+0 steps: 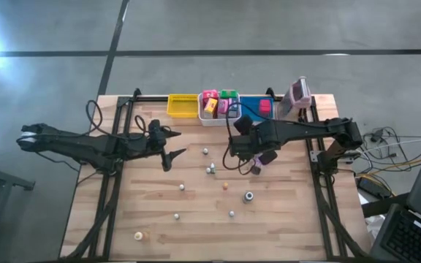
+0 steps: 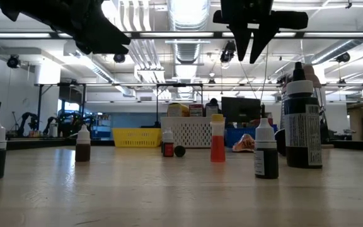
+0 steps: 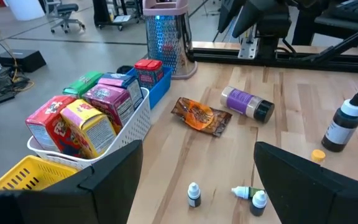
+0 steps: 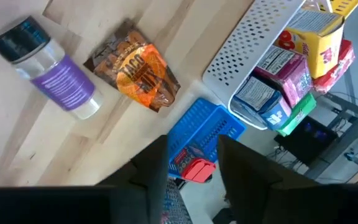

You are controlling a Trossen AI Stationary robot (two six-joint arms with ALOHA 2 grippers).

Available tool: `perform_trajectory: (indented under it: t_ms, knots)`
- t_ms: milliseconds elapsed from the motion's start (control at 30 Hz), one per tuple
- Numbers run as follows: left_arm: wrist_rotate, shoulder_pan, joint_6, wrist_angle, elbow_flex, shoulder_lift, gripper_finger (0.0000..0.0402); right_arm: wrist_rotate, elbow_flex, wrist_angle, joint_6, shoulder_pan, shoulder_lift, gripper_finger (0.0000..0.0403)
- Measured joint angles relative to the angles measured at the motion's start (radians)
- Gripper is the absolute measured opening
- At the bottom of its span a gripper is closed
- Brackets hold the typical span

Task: Pick & Place Kitchen Items
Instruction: Put the black seasoning bottle into the blue basket

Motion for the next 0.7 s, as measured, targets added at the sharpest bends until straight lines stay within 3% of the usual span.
perform_trajectory:
  t_ms: [167,300,700]
  knots:
    - [0.000,0.000,0.000,-0.001,0.000,0.000,0.0312,-0.005,-0.010,0.000,-0.006,0.000,0.002,0.0180]
    - [0.000,0.000,0.000,-0.004,0.000,0.000,0.0312,-0.101,-0.035,-0.031,-0.007,-0.003,0.003,0.0206]
    - [0.010,0.000,-0.002,-0.070,0.000,0.000,0.0312,-0.243,-0.119,-0.030,-0.010,-0.007,0.003,0.0241]
